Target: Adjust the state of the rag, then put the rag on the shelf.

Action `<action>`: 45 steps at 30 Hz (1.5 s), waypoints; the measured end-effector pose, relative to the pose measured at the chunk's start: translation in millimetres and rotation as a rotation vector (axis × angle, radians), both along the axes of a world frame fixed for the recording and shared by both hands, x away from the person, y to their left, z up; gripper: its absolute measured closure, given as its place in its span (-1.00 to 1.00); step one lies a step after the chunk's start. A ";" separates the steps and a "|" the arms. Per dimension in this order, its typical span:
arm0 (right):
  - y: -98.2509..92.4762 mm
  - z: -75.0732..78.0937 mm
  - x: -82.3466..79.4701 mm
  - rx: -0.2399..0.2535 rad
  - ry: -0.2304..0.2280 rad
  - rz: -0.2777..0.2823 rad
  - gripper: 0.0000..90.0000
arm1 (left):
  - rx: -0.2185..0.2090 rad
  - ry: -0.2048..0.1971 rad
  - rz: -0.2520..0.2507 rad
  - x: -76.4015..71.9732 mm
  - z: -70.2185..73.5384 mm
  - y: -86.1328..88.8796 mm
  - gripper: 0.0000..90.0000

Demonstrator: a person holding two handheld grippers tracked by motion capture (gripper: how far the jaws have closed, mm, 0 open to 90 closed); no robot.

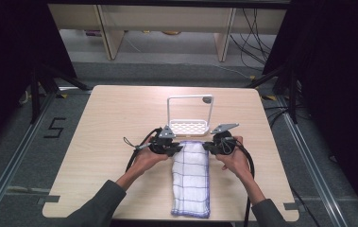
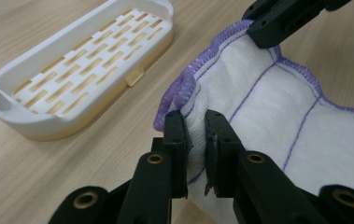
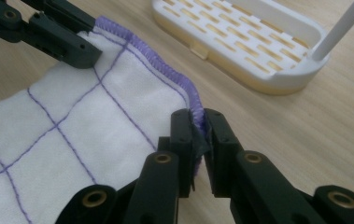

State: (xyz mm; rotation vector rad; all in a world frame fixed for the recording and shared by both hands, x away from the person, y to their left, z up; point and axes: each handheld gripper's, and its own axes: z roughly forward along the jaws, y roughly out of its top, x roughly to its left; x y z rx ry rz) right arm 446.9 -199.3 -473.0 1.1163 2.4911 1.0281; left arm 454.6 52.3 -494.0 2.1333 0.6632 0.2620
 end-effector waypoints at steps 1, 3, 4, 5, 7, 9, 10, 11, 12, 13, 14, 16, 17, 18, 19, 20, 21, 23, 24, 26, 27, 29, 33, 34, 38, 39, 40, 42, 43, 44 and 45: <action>0.0 0.0 0.0 0.000 0.000 0.000 0.85 | 0.012 0.000 -0.010 0.2 0.8 1.5 0.77; -0.7 1.4 0.2 -0.022 -0.013 0.033 0.85 | -0.011 0.004 0.005 -1.1 0.5 0.9 0.77; -0.2 2.0 -0.8 -0.018 -0.008 0.023 0.85 | 0.006 0.000 -0.005 -1.2 1.2 1.4 0.77; 1.0 1.1 -1.6 -0.007 -0.021 0.009 0.85 | 0.009 -0.003 -0.008 -1.2 1.3 1.0 0.77; 0.8 1.1 -1.5 -0.012 -0.030 0.016 0.85 | 0.013 -0.006 -0.003 -1.3 1.3 0.1 0.77; 0.1 3.1 -2.3 -0.018 -0.011 0.012 0.85 | 0.000 -0.006 0.007 -1.5 0.6 -1.7 0.77; -1.3 2.6 -0.8 -0.025 -0.037 0.027 0.85 | 0.000 -0.006 0.005 -1.4 0.8 -1.8 0.77; 0.1 1.9 -1.8 -0.004 -0.027 0.006 0.85 | -0.003 -0.005 0.002 -1.1 1.1 -1.7 0.77; -0.7 2.4 -1.4 -0.012 -0.035 0.010 0.85 | -0.005 -0.003 0.006 -1.2 1.5 -1.6 0.77; -2.0 4.6 -1.2 -0.022 -0.028 0.027 0.85 | 0.010 -0.006 -0.006 -0.6 2.3 -0.4 0.77; -1.7 4.7 -2.1 -0.015 -0.023 0.020 0.85 | 0.005 -0.004 -0.008 -0.3 2.3 -0.4 0.77; -1.7 6.6 -3.3 -0.010 -0.019 0.014 0.85 | 0.002 -0.005 -0.001 -0.8 3.3 -0.6 0.77; -1.8 7.7 -4.1 -0.009 -0.017 0.007 0.85 | 0.002 -0.003 0.000 -0.9 4.1 -0.5 0.77; -1.4 7.1 -4.2 0.000 -0.035 -0.003 0.85 | 0.001 -0.004 -0.002 -1.0 4.9 -0.4 0.77; -3.0 9.1 -3.5 -0.008 -0.041 0.024 0.85 | -0.022 0.000 0.001 -1.5 4.7 -1.6 0.77; -1.9 9.8 -4.8 0.011 -0.036 0.008 0.85 | -0.017 -0.001 0.006 -2.4 6.2 -1.7 0.77; -2.0 11.3 -6.0 0.021 -0.029 0.013 0.85 | -0.009 -0.005 -0.003 -2.2 7.0 -1.1 0.77; -3.5 13.1 -6.0 0.002 -0.045 0.026 0.85 | -0.021 -0.006 0.006 -3.8 8.4 -2.6 0.77; -3.6 14.2 -6.7 0.000 -0.043 0.019 0.85 | -0.017 -0.007 0.003 -3.9 9.5 -2.6 0.77; -2.1 14.9 -7.1 0.026 -0.069 0.011 0.85 | -0.011 -0.010 -0.008 -4.0 12.6 -1.4 0.77; -3.0 18.9 -8.2 0.011 -0.053 0.023 0.85 | -0.023 -0.014 0.001 -4.9 13.9 -2.0 0.77; -1.6 22.3 -10.1 0.028 -0.067 0.004 0.85 | -0.028 -0.021 -0.002 -4.8 17.7 -1.3 0.77; -2.0 33.8 -14.8 0.022 -0.088 0.030 0.85 | -0.051 -0.025 -0.003 -7.7 26.1 -0.2 0.77; -2.4 35.2 -14.4 0.025 -0.122 0.044 0.85 | -0.052 -0.032 -0.006 -9.1 29.2 0.4 0.77; -3.7 47.3 -19.3 0.036 -0.127 0.057 0.85 | -0.062 -0.053 -0.013 -14.2 40.7 2.2 0.77; -4.0 49.9 -20.6 0.046 -0.145 0.058 0.85 | -0.067 -0.055 -0.015 -15.0 42.9 2.9 0.77; -4.4 52.2 -22.2 0.046 -0.133 0.060 0.85 | -0.069 -0.058 -0.019 -16.6 46.6 3.7 0.77; -5.7 57.6 -25.3 0.053 -0.142 0.053 0.85 | -0.080 -0.067 -0.025 -20.1 54.0 4.9 0.77; -5.5 59.5 -26.9 0.064 -0.149 0.053 0.85 | -0.083 -0.074 -0.034 -21.8 57.8 5.6 0.77; -5.7 62.1 -28.0 0.066 -0.141 0.069 0.85 | -0.077 -0.082 -0.038 -23.4 62.2 6.2 0.77; -5.6 65.0 -30.6 0.070 -0.140 0.058 0.85 | -0.086 -0.094 -0.043 -24.8 67.1 7.0 0.77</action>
